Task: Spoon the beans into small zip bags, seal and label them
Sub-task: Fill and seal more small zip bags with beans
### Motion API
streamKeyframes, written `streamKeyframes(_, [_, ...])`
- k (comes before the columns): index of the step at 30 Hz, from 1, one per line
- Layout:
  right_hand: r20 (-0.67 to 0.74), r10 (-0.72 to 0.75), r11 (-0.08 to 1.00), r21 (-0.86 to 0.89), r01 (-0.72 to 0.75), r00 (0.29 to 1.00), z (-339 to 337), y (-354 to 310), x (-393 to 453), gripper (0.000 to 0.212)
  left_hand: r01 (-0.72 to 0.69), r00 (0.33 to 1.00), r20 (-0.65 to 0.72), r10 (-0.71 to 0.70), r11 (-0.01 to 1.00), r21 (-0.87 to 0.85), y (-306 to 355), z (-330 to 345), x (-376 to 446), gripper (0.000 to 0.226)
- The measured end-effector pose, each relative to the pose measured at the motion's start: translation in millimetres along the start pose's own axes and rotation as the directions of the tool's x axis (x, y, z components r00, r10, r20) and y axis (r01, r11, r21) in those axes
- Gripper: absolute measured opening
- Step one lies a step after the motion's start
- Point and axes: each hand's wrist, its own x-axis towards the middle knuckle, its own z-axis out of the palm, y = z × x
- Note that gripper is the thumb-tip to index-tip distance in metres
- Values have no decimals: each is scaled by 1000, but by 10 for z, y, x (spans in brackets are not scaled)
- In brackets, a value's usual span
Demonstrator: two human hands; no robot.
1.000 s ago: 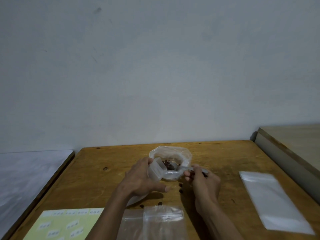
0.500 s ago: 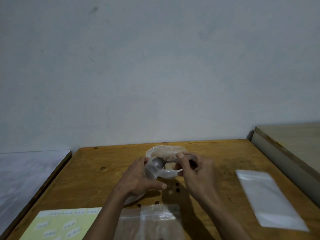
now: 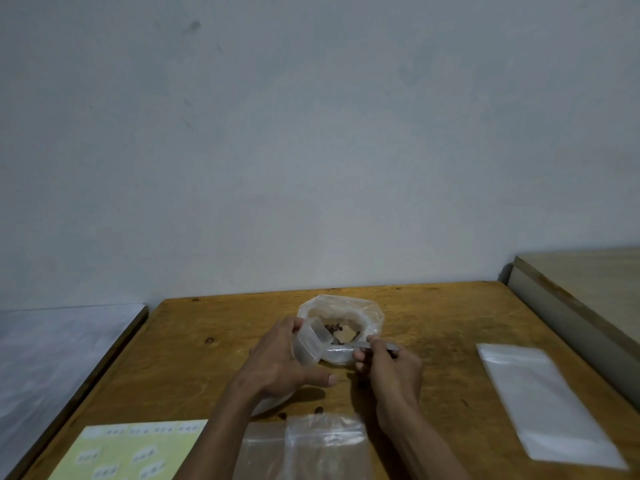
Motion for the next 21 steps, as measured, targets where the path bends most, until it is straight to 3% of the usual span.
streamKeyframes(4, [-36, 7, 996, 84, -3, 999, -72, -66, 72, 14, 4, 1000, -8, -3, 1000, 21, -49, 12, -3, 114])
streamKeyframes(11, [39, -110, 980, 170, 102, 993, -254, -415, 5, 10, -16, 1000, -17, 17, 998, 54, -10, 33, -13, 111])
streamKeyframes(15, [134, -237, 971, 56, 231, 962, -260, -532, -182, 12, -14, 1000, -19, 14, 1000, 23, -2, 43, -2, 112])
streamKeyframes(18, [238, -460, 834, -214, 508, 855, -217, -493, -294, 16, -28, 999, -26, 27, 999, -23, 10, 46, -12, 104])
streamKeyframes(21, [302, -649, 663, -227, 714, 699, -222, -438, -307, 13, -50, 998, -41, 47, 996, -69, 19, 24, -58, 93])
